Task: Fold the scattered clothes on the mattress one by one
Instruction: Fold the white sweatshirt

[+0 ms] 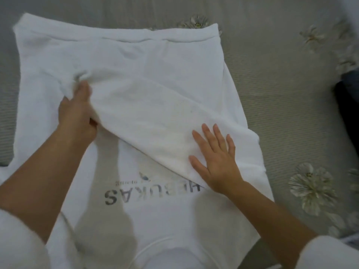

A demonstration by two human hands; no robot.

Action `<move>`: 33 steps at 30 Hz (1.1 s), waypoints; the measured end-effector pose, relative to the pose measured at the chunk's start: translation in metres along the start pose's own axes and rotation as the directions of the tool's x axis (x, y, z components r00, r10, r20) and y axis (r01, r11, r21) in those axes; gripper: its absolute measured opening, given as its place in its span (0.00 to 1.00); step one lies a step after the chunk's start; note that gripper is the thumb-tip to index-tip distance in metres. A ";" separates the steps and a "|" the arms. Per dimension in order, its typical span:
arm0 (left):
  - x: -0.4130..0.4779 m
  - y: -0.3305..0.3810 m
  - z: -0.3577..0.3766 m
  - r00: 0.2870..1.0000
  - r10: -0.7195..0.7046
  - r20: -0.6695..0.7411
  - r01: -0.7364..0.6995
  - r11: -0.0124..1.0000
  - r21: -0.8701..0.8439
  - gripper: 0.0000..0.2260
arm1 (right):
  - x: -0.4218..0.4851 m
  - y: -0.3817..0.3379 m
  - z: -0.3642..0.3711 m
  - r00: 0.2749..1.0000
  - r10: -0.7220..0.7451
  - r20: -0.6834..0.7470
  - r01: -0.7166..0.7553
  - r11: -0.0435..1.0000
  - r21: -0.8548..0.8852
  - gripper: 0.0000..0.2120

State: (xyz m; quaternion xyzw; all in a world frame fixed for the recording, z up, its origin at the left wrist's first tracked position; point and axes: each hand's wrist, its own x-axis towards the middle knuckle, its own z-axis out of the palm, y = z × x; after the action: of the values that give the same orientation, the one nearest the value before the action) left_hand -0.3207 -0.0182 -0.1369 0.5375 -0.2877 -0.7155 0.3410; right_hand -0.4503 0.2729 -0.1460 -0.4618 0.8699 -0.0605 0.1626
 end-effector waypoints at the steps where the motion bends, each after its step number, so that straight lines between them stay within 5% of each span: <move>1: 0.002 -0.002 -0.012 0.998 -0.067 -0.016 0.068 0.995 0.066 0.16 | 0.001 0.000 0.003 0.998 0.007 0.064 -0.005 0.999 -0.037 0.31; 4: 0.004 -0.007 -0.037 0.983 -0.181 -0.023 0.181 0.953 0.242 0.17 | 0.005 -0.007 0.016 0.988 0.025 0.150 -0.012 0.996 -0.089 0.33; 8: -0.010 -0.003 -0.052 0.993 0.070 -0.091 -0.022 0.893 0.449 0.28 | 0.017 -0.040 0.017 0.984 -0.050 0.169 0.061 0.997 -0.057 0.31; 10: -0.020 -0.003 -0.065 0.991 0.130 -0.017 -0.098 0.820 0.563 0.30 | 0.025 -0.063 0.018 0.962 -0.087 0.259 0.107 0.992 -0.067 0.31; 14: -0.041 0.006 -0.105 0.981 0.193 -0.006 -0.146 0.759 0.634 0.24 | 0.042 -0.117 0.015 0.948 -0.130 0.291 0.165 0.981 -0.102 0.30; 20: -0.068 0.035 -0.181 0.899 0.423 -0.109 -0.220 0.654 0.723 0.18 | 0.049 -0.214 0.044 0.880 -0.425 0.212 0.439 0.898 -0.022 0.32; 24: -0.071 0.040 -0.233 0.895 0.422 -0.145 -0.028 0.377 0.926 0.28 | 0.047 -0.246 0.071 0.793 -0.511 0.332 0.554 0.832 -0.041 0.32; 27: -0.074 0.038 -0.251 0.864 0.408 -0.296 0.119 0.405 0.906 0.36 | 0.044 -0.251 0.082 0.796 -0.458 0.395 0.527 0.846 -0.082 0.35; 31: -0.069 0.045 -0.258 0.799 0.439 -0.412 0.122 0.553 0.824 0.36 | 0.046 -0.254 0.079 0.772 -0.423 0.474 0.538 0.833 -0.132 0.40; 33: -0.063 0.053 -0.254 0.764 0.554 -0.331 0.091 0.416 0.905 0.31 | 0.048 -0.257 0.076 0.757 -0.401 0.517 0.538 0.831 -0.144 0.44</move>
State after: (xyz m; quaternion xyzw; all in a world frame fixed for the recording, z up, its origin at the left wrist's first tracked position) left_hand -0.0543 -0.0115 -0.1244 0.7769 -0.5708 -0.1929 0.1825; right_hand -0.2483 0.0918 -0.1627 -0.6859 0.6584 0.1381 0.2776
